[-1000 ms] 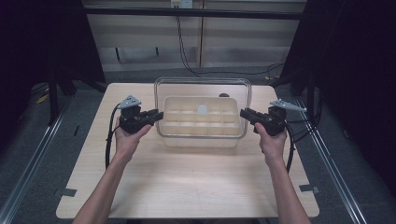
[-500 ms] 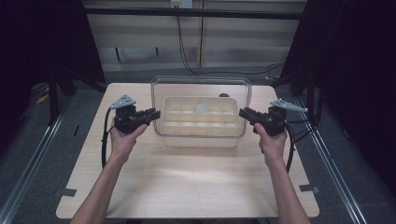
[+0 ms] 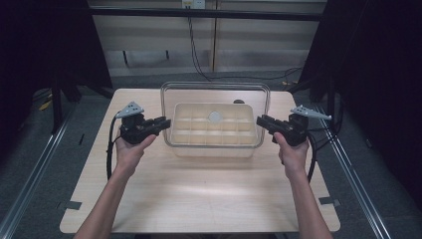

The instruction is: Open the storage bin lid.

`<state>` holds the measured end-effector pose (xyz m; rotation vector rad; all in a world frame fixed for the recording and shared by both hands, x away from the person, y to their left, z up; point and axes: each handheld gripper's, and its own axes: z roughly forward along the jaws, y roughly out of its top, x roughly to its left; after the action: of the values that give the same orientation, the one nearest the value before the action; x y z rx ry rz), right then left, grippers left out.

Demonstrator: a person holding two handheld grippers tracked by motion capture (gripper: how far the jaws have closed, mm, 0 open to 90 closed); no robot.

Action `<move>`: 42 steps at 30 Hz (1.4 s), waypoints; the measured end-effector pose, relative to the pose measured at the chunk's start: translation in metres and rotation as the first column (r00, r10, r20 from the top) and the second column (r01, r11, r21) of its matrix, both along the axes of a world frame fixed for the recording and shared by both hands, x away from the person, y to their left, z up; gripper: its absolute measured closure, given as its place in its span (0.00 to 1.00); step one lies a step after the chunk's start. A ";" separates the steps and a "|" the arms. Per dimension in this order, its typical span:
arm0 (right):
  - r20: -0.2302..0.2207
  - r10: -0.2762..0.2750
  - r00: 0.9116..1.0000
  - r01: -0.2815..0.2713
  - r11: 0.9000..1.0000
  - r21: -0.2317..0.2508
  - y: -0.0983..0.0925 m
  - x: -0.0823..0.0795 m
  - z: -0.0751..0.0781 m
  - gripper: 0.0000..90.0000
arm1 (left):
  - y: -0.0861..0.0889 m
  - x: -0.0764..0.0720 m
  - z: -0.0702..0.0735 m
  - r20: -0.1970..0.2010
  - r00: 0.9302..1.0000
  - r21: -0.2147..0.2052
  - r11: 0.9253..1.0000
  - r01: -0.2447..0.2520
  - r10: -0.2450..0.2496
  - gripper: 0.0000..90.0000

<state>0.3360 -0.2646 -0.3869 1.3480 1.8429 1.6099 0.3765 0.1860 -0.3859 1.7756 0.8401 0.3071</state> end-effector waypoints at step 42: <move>-0.009 0.025 1.000 -0.025 1.000 -0.018 0.004 -0.038 0.020 0.78 | 0.007 -0.036 0.016 0.000 0.999 0.052 0.998 0.044 -0.044 0.81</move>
<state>0.2979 -0.2602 -0.3666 1.3316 1.8825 1.5976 0.3400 0.1933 -0.3697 1.8399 0.7981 0.3034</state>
